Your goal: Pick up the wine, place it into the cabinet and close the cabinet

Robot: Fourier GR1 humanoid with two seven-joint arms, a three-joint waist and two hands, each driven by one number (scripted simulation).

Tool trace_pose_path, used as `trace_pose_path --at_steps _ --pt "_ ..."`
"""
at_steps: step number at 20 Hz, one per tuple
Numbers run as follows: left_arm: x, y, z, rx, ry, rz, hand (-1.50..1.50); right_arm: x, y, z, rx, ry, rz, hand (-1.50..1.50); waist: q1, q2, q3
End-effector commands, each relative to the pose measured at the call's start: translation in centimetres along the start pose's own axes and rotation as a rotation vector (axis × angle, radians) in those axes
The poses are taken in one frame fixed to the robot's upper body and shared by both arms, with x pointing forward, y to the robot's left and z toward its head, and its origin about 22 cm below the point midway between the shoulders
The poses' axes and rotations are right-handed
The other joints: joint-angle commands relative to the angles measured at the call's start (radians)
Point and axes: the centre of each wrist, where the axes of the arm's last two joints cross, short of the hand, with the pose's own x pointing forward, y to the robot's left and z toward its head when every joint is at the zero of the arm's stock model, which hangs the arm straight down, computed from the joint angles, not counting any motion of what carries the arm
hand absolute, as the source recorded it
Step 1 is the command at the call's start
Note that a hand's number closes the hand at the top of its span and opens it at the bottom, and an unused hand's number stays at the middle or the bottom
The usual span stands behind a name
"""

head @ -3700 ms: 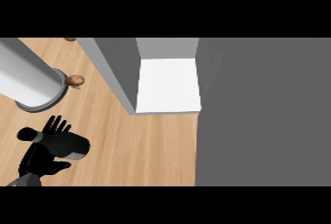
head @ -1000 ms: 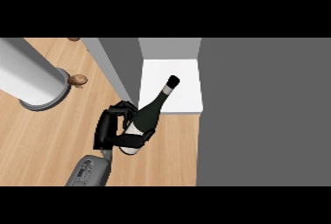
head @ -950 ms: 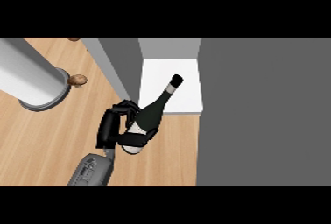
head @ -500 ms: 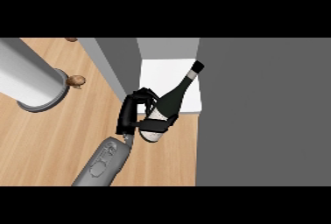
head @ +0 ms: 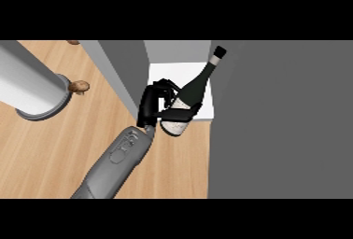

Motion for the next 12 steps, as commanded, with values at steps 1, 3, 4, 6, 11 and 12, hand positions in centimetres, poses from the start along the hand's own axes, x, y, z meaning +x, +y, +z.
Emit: trace_pose_path --at_steps 1,3,4,6,11,12 --pt "1.2 -1.5 -1.2 0.038 0.036 -0.054 1.50 3.1 0.5 0.7 0.035 -0.060 -0.033 -1.50 -0.011 0.001 0.000" --pt "0.0 -1.4 -1.5 0.030 0.053 -0.108 1.50 2.1 -0.6 0.6 0.019 -0.053 -0.039 -1.50 -0.010 0.003 0.000" --pt "-2.0 -0.9 -0.6 0.026 0.059 -0.134 1.50 2.3 0.8 0.6 0.020 -0.049 -0.047 -1.50 -0.006 0.003 0.000" --pt "-1.5 -1.4 -1.1 0.028 0.076 -0.175 1.50 2.9 1.2 1.0 0.031 -0.063 -0.033 -1.50 -0.017 0.003 0.000" --pt "-2.5 -1.0 -1.8 0.071 0.113 -0.206 1.50 1.6 0.9 0.3 0.068 -0.066 -0.056 -1.50 -0.036 0.010 -0.001" --pt "-3.6 0.3 -2.4 0.069 0.111 -0.216 1.50 2.3 0.7 0.4 0.040 -0.071 -0.044 -1.50 -0.030 0.013 -0.001"
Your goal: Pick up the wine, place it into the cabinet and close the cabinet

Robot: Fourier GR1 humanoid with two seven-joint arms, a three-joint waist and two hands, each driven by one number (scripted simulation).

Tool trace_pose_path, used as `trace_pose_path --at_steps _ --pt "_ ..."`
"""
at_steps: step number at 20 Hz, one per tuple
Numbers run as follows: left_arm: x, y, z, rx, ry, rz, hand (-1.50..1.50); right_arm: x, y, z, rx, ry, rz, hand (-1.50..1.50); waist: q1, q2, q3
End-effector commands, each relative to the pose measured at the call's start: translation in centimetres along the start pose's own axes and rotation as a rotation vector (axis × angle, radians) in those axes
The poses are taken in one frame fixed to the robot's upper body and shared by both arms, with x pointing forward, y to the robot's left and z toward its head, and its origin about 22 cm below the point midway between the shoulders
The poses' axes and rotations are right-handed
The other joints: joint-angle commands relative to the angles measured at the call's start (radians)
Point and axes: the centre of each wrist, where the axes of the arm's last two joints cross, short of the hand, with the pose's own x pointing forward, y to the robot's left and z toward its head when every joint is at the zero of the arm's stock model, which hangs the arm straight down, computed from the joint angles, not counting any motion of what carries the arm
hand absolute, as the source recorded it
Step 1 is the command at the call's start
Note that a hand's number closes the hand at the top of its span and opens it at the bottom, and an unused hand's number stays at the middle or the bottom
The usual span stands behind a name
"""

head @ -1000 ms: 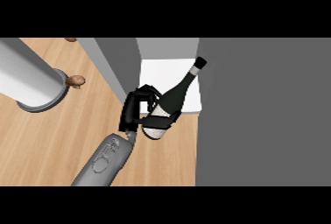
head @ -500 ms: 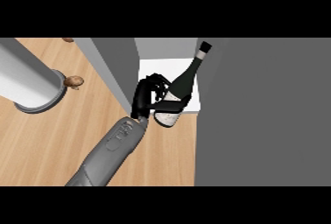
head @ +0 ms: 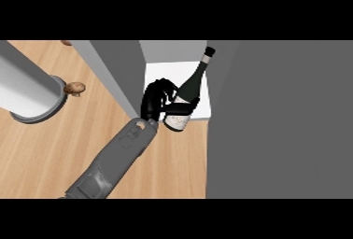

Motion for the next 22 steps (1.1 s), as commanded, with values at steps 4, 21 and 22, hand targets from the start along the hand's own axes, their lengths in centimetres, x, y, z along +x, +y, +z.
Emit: trace_pose_path --at_steps 4,21,22 --pt "-1.8 1.0 -1.3 0.051 0.076 -0.029 1.50 1.7 1.2 0.6 0.015 -0.038 -0.041 -1.50 -0.016 0.006 -0.001" --pt "-0.9 2.2 -3.2 0.223 0.080 0.059 1.50 1.2 0.0 0.4 0.077 -0.050 -0.056 -1.50 -0.045 0.020 -0.002" --pt "0.5 3.2 -4.5 0.223 0.060 0.049 1.50 1.6 0.2 1.1 0.059 -0.053 -0.065 -1.50 -0.034 0.015 -0.001"
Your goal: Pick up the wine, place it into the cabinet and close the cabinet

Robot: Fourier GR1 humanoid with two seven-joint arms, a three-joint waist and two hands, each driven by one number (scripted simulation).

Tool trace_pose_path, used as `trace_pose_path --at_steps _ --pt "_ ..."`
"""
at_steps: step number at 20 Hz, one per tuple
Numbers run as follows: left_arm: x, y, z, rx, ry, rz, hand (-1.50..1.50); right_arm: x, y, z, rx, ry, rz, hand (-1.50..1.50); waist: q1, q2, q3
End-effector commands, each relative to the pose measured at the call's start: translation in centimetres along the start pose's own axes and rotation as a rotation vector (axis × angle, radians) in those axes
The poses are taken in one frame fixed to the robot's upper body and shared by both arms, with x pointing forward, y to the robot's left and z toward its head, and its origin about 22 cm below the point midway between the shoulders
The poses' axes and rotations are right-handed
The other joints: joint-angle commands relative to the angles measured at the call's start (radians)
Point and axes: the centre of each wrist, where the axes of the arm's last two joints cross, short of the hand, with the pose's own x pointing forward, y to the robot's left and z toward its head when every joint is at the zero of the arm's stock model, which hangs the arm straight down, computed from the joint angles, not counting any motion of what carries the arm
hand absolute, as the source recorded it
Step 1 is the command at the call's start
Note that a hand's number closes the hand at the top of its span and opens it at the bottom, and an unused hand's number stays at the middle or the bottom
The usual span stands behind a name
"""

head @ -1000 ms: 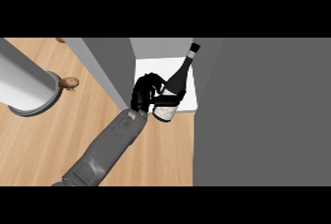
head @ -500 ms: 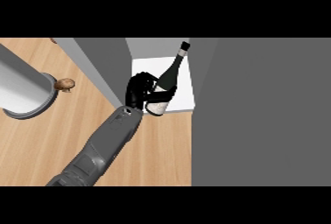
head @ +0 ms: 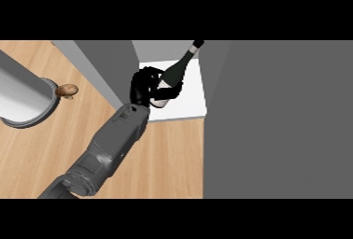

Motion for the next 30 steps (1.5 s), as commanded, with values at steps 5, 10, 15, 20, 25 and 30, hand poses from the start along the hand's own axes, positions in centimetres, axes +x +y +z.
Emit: trace_pose_path --at_steps 5,10,15,20,25,30 --pt "1.8 -0.1 -1.2 -0.001 -0.146 -0.193 1.50 1.0 0.7 0.2 0.040 -0.056 -0.047 -1.50 -0.004 0.000 0.002" --pt "1.8 -0.3 -1.0 0.009 -0.205 -0.285 1.50 1.0 0.8 -0.7 0.060 -0.043 -0.057 -1.50 -0.025 0.006 0.001" --pt "2.9 -0.8 -1.0 0.030 -0.195 -0.264 1.50 1.6 1.2 -0.5 0.064 -0.065 -0.054 -1.50 -0.041 0.002 0.001" --pt "3.1 -0.9 -0.9 0.067 -0.136 -0.264 1.50 1.5 1.5 -0.8 0.103 -0.083 -0.067 -1.50 -0.065 0.005 0.001" --pt "3.7 -0.8 -1.4 0.074 -0.098 -0.335 1.50 0.6 0.2 -0.5 0.082 -0.055 -0.059 -1.50 -0.056 0.009 0.002" --pt "2.7 -0.5 -1.2 0.158 -0.093 -0.416 1.50 1.2 0.6 -0.9 0.112 -0.067 -0.044 -1.50 -0.054 0.009 0.002"
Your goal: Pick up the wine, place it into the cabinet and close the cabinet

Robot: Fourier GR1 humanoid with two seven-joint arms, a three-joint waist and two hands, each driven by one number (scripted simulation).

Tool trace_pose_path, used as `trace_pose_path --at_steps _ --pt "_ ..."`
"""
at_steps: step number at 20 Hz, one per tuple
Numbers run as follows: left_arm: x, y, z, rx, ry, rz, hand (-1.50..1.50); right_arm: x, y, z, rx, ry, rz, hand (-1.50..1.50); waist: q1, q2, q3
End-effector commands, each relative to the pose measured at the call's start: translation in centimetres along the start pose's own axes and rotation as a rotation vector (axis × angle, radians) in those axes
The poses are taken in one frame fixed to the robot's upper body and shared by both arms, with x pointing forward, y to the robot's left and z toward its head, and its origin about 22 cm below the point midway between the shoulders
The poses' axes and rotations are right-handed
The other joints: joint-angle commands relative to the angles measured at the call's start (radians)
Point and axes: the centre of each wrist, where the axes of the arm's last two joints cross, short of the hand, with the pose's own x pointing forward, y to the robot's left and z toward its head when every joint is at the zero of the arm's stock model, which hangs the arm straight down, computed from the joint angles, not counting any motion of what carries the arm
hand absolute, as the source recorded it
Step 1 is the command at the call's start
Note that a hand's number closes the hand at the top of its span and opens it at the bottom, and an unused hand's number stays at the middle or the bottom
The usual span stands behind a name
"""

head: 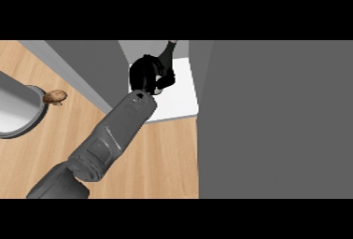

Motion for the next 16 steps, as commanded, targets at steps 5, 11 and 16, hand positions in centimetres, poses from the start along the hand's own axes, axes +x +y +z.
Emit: trace_pose_path --at_steps 5,11,16 --pt "-0.7 0.0 0.0 0.039 -0.007 -0.095 -1.50 1.3 0.5 -0.4 0.009 -0.033 -0.017 -1.50 0.015 0.007 -0.001" --pt "-1.6 -0.2 0.4 0.055 0.030 -0.149 -1.50 1.3 0.3 -0.4 0.036 -0.034 -0.016 -1.50 -0.015 0.009 -0.001" --pt "-1.3 -0.2 0.4 0.041 0.040 -0.128 -1.50 0.6 0.1 -0.4 0.011 -0.030 -0.036 -1.50 0.014 0.010 -0.001"
